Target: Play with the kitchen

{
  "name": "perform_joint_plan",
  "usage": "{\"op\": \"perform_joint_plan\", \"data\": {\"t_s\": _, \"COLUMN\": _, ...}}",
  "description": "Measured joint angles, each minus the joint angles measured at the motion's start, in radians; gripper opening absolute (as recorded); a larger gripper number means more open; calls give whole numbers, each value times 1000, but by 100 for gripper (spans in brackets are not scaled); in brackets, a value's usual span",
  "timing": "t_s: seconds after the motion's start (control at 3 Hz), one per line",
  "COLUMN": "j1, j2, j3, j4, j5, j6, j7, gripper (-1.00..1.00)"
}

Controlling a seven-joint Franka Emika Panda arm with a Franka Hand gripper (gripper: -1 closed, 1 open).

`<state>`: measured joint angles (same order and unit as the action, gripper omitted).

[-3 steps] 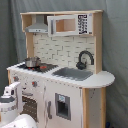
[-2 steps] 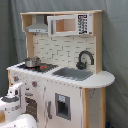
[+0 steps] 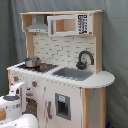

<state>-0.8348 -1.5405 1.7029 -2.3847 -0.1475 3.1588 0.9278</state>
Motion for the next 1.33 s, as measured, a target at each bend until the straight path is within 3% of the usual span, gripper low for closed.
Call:
{"op": "perform_joint_plan", "data": {"t_s": 0.33, "j1": 0, "j2": 1, "j3": 0, "j4": 0, "j5": 0, "j6": -8, "j7": 0, "gripper": 100}}
{"op": "perform_joint_plan", "data": {"t_s": 0.67, "j1": 0, "j2": 1, "j3": 0, "j4": 0, "j5": 0, "j6": -9, "j7": 0, "gripper": -100}}
{"op": "perform_joint_plan", "data": {"t_s": 1.33, "j1": 94, "j2": 24, "j3": 4, "j4": -1, "j5": 0, "j6": -180, "j7": 17, "gripper": -100}}
